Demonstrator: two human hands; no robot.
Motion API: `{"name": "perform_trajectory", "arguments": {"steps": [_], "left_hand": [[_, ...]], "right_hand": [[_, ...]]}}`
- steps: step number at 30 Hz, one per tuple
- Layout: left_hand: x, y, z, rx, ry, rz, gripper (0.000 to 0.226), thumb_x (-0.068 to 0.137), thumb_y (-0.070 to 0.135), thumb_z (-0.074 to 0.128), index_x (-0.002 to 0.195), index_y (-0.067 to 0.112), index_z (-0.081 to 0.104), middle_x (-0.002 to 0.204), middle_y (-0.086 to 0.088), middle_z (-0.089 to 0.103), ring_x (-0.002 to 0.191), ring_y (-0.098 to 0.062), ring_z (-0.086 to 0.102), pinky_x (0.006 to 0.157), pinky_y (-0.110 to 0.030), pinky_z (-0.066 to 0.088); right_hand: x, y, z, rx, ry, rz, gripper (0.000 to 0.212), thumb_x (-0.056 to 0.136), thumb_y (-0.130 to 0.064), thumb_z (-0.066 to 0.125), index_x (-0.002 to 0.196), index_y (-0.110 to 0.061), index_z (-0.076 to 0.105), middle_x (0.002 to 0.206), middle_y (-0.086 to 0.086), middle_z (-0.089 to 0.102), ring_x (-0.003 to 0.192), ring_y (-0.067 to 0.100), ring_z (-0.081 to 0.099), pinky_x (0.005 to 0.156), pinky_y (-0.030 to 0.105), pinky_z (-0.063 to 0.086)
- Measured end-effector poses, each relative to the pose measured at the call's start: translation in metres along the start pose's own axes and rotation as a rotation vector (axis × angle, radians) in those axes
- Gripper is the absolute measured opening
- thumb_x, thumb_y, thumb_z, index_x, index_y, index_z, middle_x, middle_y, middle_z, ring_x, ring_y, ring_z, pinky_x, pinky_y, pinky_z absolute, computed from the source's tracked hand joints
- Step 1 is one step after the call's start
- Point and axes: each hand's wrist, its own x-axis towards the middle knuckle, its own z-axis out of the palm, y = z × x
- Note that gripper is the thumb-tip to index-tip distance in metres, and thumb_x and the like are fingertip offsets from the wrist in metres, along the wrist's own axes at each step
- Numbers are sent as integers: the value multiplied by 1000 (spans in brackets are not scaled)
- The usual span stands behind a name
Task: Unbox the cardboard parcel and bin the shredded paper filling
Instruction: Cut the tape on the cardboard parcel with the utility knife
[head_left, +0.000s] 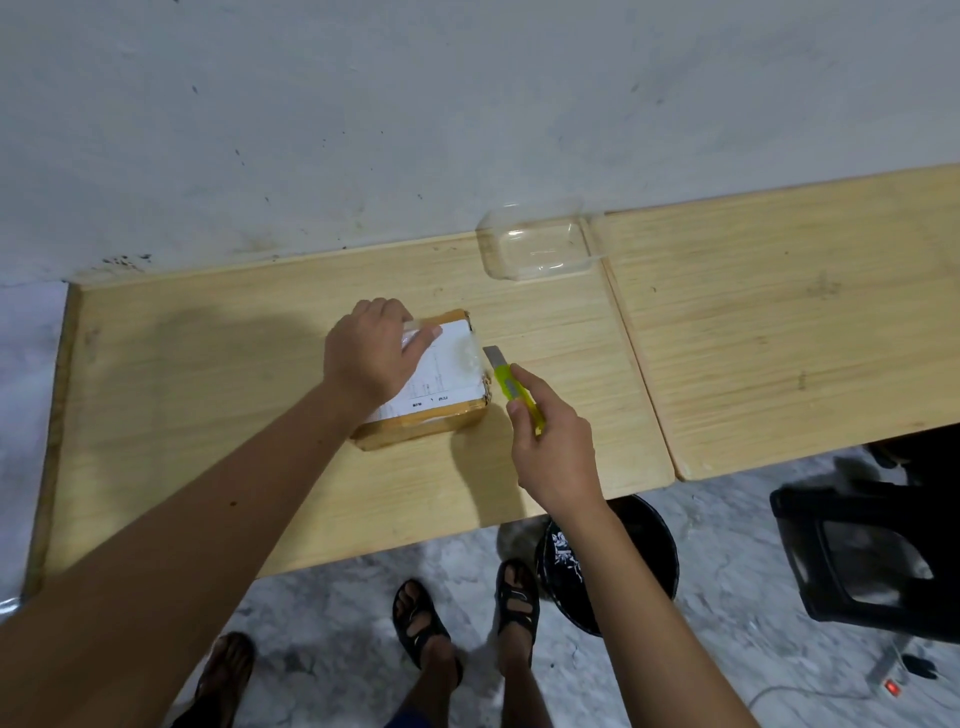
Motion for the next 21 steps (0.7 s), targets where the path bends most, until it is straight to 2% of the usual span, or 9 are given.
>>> {"name": "perform_trajectory", "arguments": {"steps": [3,7,15,18,21], "left_hand": [[0,1,-2,-46,-34,20,52,92,64,59,111,16,67,106,2,70,99,-21,65,73,-34,50],[-4,6,-1,-64,-75,111,56,95,63,57,130,19,64,117,3,70,107,-21,67,88,-36,49],[-2,4,1,-88,-56,74,50,97,59,56,126,20,67,112,5,73,102,-20,68,83,-33,49],[-3,4,2,-96,-13,91,46,95,57,60,120,20,70,103,5,74,93,-19,70,75,-29,47],[-4,4,2,-98,11,98,45,94,57,62,117,20,72,99,6,75,89,-18,70,73,-27,46]], "right_hand": [[7,-2,7,-4,2,4,39,105,-23,51,143,-32,57,70,-18,60,58,-2,56,59,20,37],[17,-5,11,-1,-6,2,39,105,-24,50,143,-31,57,66,-17,60,55,-2,57,53,10,37],[34,-8,17,-43,-6,-47,40,105,-20,51,143,-30,56,79,-7,68,60,-3,59,56,7,39],[37,-2,13,-37,12,-49,39,105,-20,52,142,-28,58,80,-13,66,62,-6,58,59,4,38],[38,1,12,-29,-22,-63,38,105,-20,52,142,-27,59,68,-20,56,59,-5,56,55,7,36]]}}
